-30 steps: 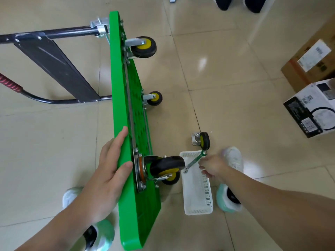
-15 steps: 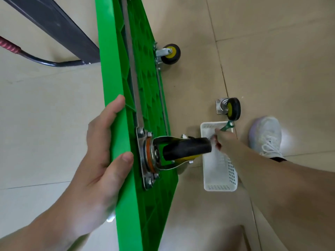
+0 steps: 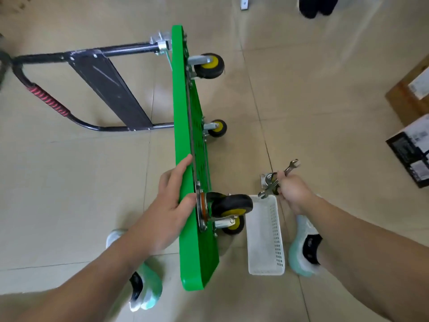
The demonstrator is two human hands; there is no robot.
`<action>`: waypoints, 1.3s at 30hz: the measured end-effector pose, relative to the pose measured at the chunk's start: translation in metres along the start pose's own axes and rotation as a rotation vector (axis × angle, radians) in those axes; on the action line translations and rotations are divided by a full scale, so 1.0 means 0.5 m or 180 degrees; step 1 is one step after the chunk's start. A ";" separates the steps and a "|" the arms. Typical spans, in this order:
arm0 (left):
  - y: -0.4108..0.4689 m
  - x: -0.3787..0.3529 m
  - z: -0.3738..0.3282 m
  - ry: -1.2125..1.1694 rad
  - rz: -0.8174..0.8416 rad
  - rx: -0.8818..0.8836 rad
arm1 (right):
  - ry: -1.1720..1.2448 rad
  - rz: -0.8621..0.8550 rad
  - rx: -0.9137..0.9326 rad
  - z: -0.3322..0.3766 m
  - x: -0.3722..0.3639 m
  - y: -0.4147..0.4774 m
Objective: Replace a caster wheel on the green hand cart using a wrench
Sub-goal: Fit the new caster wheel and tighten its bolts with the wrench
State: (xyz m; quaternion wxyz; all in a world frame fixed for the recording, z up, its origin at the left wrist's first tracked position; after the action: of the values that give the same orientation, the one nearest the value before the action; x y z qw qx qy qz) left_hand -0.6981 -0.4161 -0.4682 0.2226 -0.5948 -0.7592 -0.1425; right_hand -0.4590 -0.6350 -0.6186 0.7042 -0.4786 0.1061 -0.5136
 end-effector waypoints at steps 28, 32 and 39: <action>-0.044 -0.029 -0.064 -0.0772 -0.0413 0.0511 | -0.1027 0.0894 0.2343 0.158 -0.103 -0.483; -0.058 -0.040 -0.056 -0.0850 -0.0504 0.0547 | -0.1025 0.0940 0.2287 0.160 -0.107 -0.499; -0.074 -0.062 -0.053 -0.0667 -0.0732 0.0528 | -0.1090 0.0881 0.2287 0.162 -0.112 -0.520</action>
State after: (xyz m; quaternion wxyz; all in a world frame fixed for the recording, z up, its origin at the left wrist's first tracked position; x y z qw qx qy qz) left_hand -0.7233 -0.4641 -0.4591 0.1727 -0.4952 -0.8504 -0.0411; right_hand -0.5939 -0.5466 -0.3921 0.8961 -0.2622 -0.1351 -0.3316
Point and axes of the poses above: each hand's wrist, its own y-axis towards the middle knuckle, its own x-axis out of the back of the hand, z = x × y, the point moved 2 cm from there along y, towards the middle knuckle, and after that the axes turned 14 degrees about -x, right-handed, at the moved point
